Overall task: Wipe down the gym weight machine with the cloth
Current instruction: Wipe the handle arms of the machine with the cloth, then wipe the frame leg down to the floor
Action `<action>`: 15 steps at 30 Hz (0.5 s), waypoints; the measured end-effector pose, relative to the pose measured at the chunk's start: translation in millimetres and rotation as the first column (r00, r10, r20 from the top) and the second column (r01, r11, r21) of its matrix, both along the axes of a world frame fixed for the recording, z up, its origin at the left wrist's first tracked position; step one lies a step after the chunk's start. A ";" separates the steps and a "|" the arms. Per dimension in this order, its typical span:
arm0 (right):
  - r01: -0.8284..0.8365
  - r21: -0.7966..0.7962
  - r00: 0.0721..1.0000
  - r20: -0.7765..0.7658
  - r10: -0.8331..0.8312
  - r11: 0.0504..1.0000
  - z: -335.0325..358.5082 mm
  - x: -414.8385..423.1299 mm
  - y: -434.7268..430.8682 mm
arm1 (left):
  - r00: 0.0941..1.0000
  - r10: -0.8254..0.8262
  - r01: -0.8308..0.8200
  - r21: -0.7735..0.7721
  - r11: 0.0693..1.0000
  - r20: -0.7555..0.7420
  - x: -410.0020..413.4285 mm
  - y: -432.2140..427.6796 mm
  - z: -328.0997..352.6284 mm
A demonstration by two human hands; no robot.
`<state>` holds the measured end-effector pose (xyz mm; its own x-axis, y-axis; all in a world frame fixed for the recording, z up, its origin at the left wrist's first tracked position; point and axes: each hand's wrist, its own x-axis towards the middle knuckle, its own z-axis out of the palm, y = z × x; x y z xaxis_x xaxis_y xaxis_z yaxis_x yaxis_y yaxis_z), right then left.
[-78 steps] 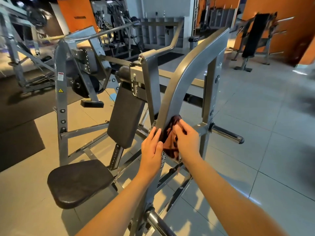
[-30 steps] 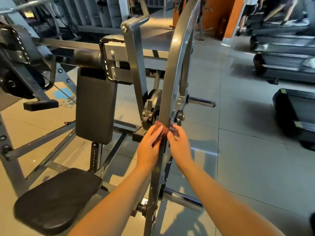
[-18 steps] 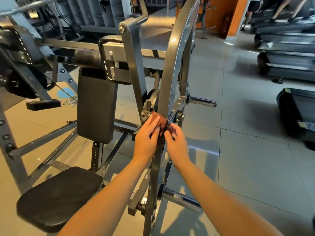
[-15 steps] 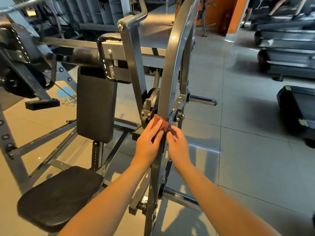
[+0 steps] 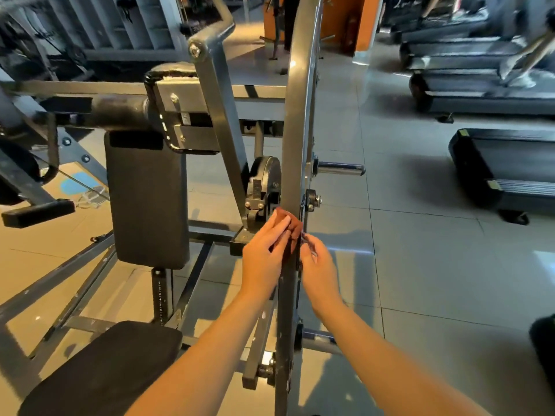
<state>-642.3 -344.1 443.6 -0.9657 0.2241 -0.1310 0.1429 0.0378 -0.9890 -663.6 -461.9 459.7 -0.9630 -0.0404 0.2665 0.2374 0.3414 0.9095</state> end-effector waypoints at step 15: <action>0.267 0.137 0.963 -0.015 -0.267 0.954 6.3 13.9 -38.3 | 0.973 -0.199 0.203 -0.026 0.979 0.118 4.4 -43.2 -25.4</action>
<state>-628.4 -382.3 449.9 -0.8676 0.4900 -0.0844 0.1700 0.1327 -0.9765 -659.2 -505.2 434.4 -0.9744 0.1650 0.1524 0.2003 0.3316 0.9219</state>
